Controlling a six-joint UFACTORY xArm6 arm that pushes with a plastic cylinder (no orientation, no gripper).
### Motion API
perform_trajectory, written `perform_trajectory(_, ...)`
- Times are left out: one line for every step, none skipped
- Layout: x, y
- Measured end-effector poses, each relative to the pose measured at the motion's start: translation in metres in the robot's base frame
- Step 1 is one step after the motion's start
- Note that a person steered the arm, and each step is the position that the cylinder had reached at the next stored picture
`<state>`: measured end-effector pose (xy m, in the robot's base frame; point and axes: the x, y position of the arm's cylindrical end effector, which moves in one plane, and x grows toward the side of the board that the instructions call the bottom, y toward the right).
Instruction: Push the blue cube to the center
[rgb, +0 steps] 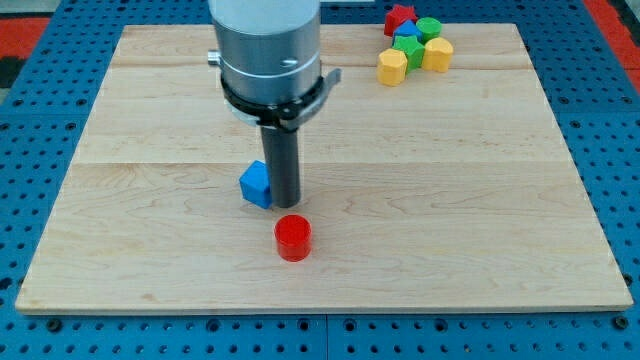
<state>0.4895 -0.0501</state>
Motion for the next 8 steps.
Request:
perform_trajectory(-0.002, -0.031)
perform_trajectory(0.014, -0.056)
perform_trajectory(0.018, -0.094)
perform_trajectory(0.012, -0.105)
perform_trajectory(-0.003, -0.077)
perform_trajectory(-0.031, -0.024)
perform_trajectory(-0.063, 0.012)
perform_trajectory(-0.087, -0.003)
